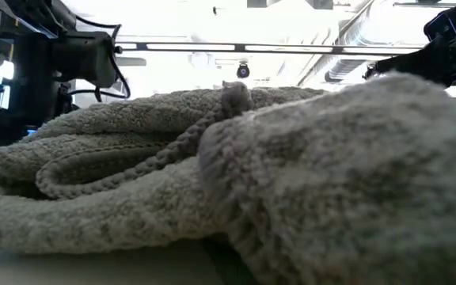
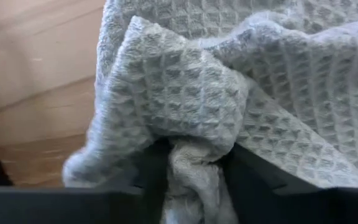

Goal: Sort microfiber towel by color & place in baskets
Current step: Put the middle left gray towel into the left transparent bin

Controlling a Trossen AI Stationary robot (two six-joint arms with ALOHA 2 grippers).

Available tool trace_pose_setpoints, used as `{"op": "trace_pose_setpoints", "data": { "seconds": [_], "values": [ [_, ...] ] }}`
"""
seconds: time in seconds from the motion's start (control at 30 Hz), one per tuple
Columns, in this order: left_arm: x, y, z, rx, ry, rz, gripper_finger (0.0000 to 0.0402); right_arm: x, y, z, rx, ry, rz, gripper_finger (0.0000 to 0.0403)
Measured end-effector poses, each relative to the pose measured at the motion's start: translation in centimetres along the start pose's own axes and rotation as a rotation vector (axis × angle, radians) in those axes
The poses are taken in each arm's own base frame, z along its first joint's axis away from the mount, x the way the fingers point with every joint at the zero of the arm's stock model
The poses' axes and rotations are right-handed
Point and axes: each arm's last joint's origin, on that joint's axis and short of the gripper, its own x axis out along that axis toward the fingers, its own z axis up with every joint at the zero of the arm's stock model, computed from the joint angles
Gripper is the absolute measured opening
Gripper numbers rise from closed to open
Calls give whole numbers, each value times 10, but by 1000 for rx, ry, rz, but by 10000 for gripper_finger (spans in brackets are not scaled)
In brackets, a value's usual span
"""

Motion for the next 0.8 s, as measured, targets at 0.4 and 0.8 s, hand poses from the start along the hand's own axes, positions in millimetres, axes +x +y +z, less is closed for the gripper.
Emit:
{"op": "trace_pose_setpoints", "data": {
  "seconds": [0.4,0.8],
  "values": [
    [-68,-28,13,85,-109,-220,7,0,0,0,0,0,0,0],
    [-205,-41,23,252,-464,-381,2,0,0,0,0,0,0,0]
  ]
}}
